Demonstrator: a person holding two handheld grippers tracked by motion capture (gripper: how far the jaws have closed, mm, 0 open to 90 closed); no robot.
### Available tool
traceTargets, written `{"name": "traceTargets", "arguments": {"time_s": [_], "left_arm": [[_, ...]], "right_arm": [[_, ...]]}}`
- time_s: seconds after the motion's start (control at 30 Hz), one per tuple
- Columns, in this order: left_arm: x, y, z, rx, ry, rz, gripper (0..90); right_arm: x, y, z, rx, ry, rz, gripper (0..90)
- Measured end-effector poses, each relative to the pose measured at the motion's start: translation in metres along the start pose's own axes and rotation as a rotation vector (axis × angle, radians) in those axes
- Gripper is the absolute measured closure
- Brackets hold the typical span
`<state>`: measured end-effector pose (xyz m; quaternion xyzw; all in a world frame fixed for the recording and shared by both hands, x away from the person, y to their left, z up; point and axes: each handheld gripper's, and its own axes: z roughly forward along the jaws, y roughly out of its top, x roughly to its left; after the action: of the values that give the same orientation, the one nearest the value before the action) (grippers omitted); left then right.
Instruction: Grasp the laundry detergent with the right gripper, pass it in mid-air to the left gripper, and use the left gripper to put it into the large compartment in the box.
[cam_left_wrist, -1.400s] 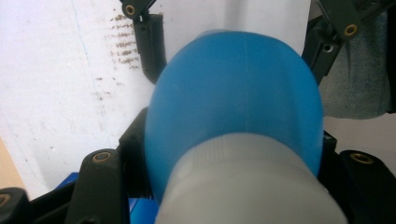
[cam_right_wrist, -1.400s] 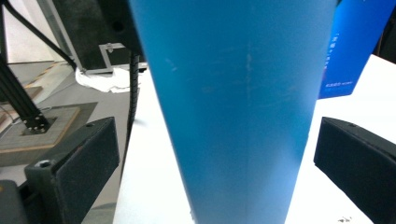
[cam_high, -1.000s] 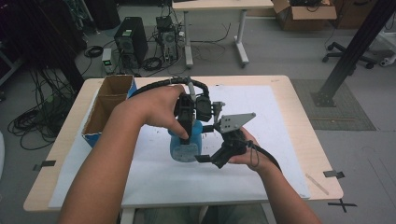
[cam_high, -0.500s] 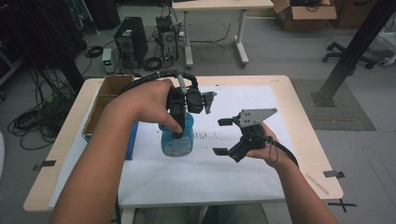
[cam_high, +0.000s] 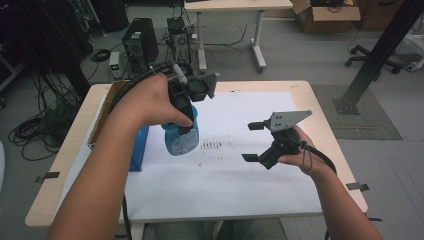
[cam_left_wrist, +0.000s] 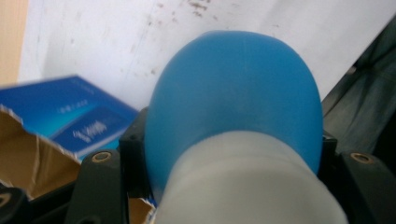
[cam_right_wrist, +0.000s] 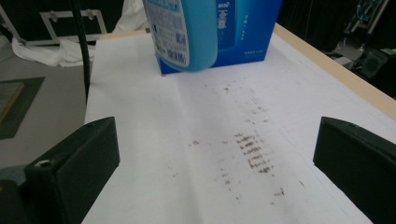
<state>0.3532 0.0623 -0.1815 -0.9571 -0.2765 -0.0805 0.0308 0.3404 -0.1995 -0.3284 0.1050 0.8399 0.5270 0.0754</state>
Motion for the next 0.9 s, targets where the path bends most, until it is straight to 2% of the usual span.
{"name": "traceTargets", "arguments": {"time_s": [0.13, 0.17, 0.23, 0.3, 0.47, 0.5, 0.53, 0.57, 0.63, 0.8, 0.9], "left_arm": [[0.011, -0.007, -0.004, -0.008, -0.013, -0.124, 38.3], [0.015, -0.010, -0.006, -0.023, -0.015, -0.171, 38.3], [0.019, -0.012, -0.009, -0.027, -0.016, -0.203, 38.4], [0.025, -0.016, -0.013, -0.045, -0.019, -0.258, 38.3], [0.036, -0.025, -0.024, -0.069, -0.020, -0.344, 38.4], [0.037, -0.026, -0.026, -0.074, -0.021, -0.358, 38.4], [0.040, -0.028, -0.029, -0.077, -0.022, -0.373, 38.4], [0.043, -0.031, -0.032, -0.079, -0.022, -0.394, 38.4], [0.049, -0.034, -0.036, -0.080, -0.022, -0.427, 38.4], [0.063, -0.046, -0.047, -0.066, -0.018, -0.511, 38.3], [0.073, -0.055, -0.052, -0.070, -0.021, -0.571, 38.3]], "right_arm": [[-0.004, -0.001, -0.009, 0.038, -0.016, -0.003, 0.4], [-0.005, -0.001, -0.010, 0.045, -0.016, -0.006, 0.5], [-0.007, 0.000, -0.014, 0.072, -0.021, -0.015, 0.5], [-0.009, 0.002, -0.016, 0.099, -0.025, -0.032, 0.6], [-0.013, 0.006, -0.026, 0.170, -0.038, -0.058, 1.0], [-0.016, 0.008, -0.030, 0.200, -0.046, -0.067, 1.2], [-0.016, 0.008, -0.030, 0.200, -0.046, -0.067, 1.2], [-0.019, 0.010, -0.036, 0.229, -0.056, -0.087, 1.3], [-0.020, 0.011, -0.037, 0.236, -0.056, -0.090, 1.3], [-0.027, 0.018, -0.045, 0.293, -0.054, -0.104, 1.4], [-0.031, 0.022, -0.045, 0.353, -0.050, -0.116, 1.9]]}}
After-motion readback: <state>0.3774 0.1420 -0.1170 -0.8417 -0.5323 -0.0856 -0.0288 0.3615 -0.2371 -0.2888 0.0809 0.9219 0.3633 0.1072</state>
